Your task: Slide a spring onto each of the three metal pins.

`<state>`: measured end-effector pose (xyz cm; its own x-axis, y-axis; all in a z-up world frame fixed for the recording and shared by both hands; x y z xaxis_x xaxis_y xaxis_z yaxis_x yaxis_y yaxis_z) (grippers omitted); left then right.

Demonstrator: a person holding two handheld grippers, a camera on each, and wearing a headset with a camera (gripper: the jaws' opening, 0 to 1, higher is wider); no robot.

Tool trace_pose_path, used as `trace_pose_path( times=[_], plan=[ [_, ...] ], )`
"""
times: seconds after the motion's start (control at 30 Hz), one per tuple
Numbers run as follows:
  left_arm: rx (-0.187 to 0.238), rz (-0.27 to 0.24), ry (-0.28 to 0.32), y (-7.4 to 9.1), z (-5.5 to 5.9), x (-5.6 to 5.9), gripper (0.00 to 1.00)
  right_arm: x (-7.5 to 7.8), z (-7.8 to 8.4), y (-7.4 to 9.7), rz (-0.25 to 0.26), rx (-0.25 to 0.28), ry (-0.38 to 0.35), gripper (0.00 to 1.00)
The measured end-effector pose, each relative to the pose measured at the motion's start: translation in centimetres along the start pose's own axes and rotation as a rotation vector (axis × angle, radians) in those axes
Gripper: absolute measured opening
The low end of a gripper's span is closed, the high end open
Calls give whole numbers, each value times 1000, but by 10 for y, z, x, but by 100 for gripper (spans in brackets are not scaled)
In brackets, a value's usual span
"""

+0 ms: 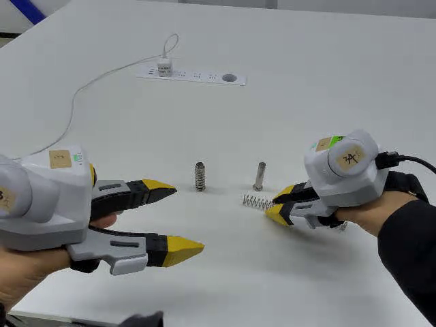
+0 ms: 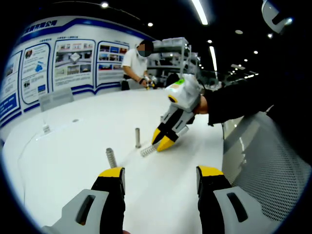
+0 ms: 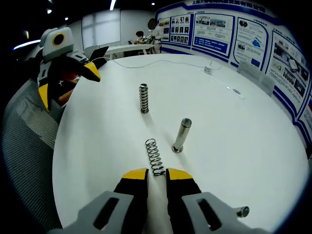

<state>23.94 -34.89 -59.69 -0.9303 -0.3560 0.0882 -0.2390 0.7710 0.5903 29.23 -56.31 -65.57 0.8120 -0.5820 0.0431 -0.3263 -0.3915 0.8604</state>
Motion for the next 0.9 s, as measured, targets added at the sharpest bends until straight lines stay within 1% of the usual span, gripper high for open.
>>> trace_pose_path(
  times=[0.13,0.3,0.47,0.7,0.8,0.9],
  plan=[
    [0,1,2,0,0,0,60,1,-2,-2,-9,7,10,15],
    [2,0,4,0,0,0,60,2,-1,-3,-7,-1,18,15],
    [2,2,3,-1,1,-1,60,1,-1,-2,-1,-2,29,12],
    [-27,22,-30,-4,1,0,59,-5,-3,5,-5,0,35,11],
    [-41,31,-47,-6,0,0,59,-8,-6,9,-11,3,44,11],
    [-60,37,-77,-8,-3,-3,58,-11,-6,10,-14,-1,49,11]
  ],
)
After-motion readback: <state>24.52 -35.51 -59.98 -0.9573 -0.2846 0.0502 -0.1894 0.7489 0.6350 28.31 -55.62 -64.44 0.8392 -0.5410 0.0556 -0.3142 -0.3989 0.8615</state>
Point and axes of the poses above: the centre of the closed fingertips' face, and the gripper's own axes: y roughly backward along the fingers, x roughly to its right, z roughly out of its underside, the point moved 7 cm from there along y, roughly backward along the fingers, and after that the axes turned 14 degrees about -x, right-handed, at the moved point
